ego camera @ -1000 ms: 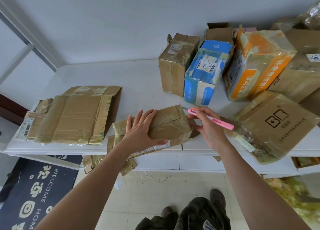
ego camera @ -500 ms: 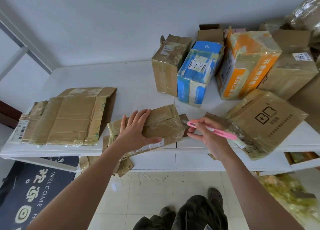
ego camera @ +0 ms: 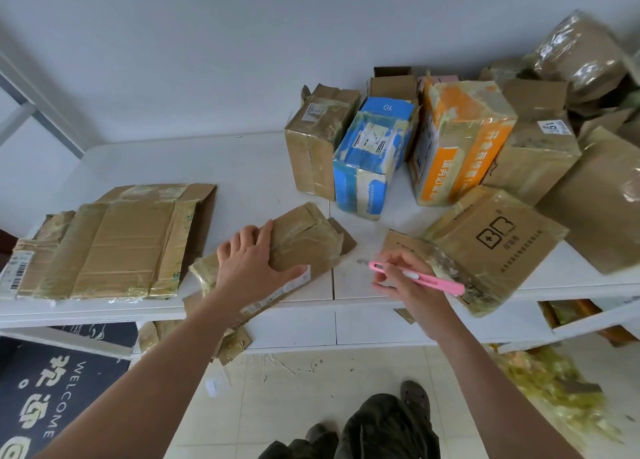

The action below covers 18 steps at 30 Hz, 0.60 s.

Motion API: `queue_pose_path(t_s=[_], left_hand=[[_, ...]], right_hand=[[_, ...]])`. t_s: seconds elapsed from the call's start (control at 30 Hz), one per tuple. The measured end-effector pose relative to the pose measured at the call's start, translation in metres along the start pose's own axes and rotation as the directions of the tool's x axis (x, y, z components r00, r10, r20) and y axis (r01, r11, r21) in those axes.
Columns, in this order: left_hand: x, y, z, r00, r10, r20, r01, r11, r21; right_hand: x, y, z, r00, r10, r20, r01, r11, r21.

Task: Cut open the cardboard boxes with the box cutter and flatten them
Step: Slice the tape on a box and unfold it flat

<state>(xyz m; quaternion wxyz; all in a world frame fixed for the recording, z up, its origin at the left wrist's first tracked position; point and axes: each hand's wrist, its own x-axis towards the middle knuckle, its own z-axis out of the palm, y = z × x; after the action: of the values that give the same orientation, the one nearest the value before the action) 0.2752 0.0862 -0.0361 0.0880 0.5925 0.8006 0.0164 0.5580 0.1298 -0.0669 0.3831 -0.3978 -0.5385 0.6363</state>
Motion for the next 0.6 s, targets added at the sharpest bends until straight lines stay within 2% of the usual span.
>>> queue_pose_path(t_s=[0.1, 0.17, 0.23, 0.3, 0.37, 0.47, 0.53, 0.6], left_hand=[[-0.003, 0.007, -0.005, 0.992, -0.124, -0.031, 0.125, 0.992, 0.032], [-0.003, 0.008, -0.01, 0.981, -0.194, -0.027, 0.195, 0.981, 0.017], [0.001, 0.009, -0.015, 0.964, -0.266, -0.011, 0.265, 0.964, -0.02], [0.004, 0.006, -0.021, 0.949, -0.316, 0.002, 0.315, 0.948, -0.042], [0.006, 0.001, -0.026, 0.935, -0.354, 0.026, 0.355, 0.934, -0.046], [0.004, -0.01, -0.027, 0.901, -0.432, 0.038, 0.434, 0.896, -0.099], [0.0, -0.017, -0.025, 0.879, -0.474, 0.05, 0.477, 0.87, -0.123], [-0.002, -0.023, -0.025, 0.87, -0.486, 0.075, 0.492, 0.86, -0.135]], right_hand=[[0.009, -0.007, -0.001, 0.974, -0.212, -0.077, 0.185, 0.947, -0.264], [0.018, -0.012, 0.002, 0.936, -0.353, 0.001, 0.311, 0.824, -0.473], [0.028, -0.012, 0.01, 0.947, -0.298, 0.119, 0.299, 0.688, -0.662], [0.037, -0.007, 0.017, 0.972, -0.182, 0.149, 0.22, 0.478, -0.85], [0.044, -0.003, 0.024, 0.99, -0.06, 0.126, 0.139, 0.354, -0.925], [0.051, 0.0, 0.037, 0.995, 0.027, 0.096, 0.091, 0.159, -0.983], [0.053, 0.004, 0.046, 0.997, 0.035, 0.069, 0.066, 0.076, -0.995], [0.057, 0.007, 0.053, 0.999, 0.025, 0.032, 0.03, 0.061, -0.998]])
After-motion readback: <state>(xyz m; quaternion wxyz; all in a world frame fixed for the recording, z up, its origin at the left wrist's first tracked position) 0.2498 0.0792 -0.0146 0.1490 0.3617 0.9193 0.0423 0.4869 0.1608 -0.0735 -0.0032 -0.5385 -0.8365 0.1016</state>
